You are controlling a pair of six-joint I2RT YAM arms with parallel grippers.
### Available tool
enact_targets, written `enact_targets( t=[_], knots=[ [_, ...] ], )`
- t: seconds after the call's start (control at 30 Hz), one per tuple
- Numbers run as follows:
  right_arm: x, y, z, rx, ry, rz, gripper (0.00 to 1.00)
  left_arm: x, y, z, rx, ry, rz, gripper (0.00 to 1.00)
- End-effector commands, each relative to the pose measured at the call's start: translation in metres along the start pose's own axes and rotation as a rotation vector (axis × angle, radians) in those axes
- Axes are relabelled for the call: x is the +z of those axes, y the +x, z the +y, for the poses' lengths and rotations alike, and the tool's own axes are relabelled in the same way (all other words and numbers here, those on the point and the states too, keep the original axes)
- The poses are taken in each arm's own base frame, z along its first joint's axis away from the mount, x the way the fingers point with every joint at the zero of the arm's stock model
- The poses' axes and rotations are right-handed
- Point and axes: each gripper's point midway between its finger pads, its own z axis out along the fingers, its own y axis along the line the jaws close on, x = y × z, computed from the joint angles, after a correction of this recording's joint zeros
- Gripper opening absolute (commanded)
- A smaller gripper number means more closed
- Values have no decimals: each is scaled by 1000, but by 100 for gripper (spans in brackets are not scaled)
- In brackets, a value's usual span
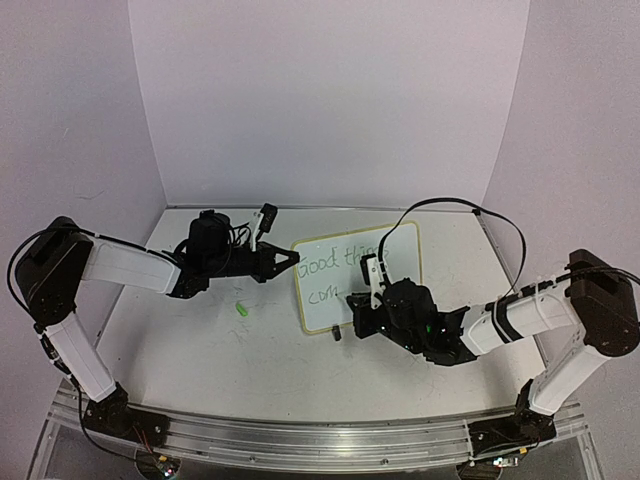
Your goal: Write a sentence on the whiteboard
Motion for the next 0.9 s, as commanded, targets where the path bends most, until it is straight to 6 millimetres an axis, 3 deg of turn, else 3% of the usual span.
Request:
enact_targets(
  t=[0.0,0.23,0.4,0.5,0.87],
  knots=[
    [0,11,-10,-5,35,31,0,-3,-19,4,83,-51,-39,0],
    [-1,1,-7,-4,29,9,0,-3,-19,4,81,-51,-37,0],
    [-21,-33,11,-21,-90,-100,0,-3,-18,5,80,-53,-35,0],
    [-27,-47,10,-54,-89,-149,0,-3,-19,5,79,-53,-37,0],
    [-13,-53,2,-52,-35,-159,0,-4,-19,4,79,-53,-37,0]
  ],
)
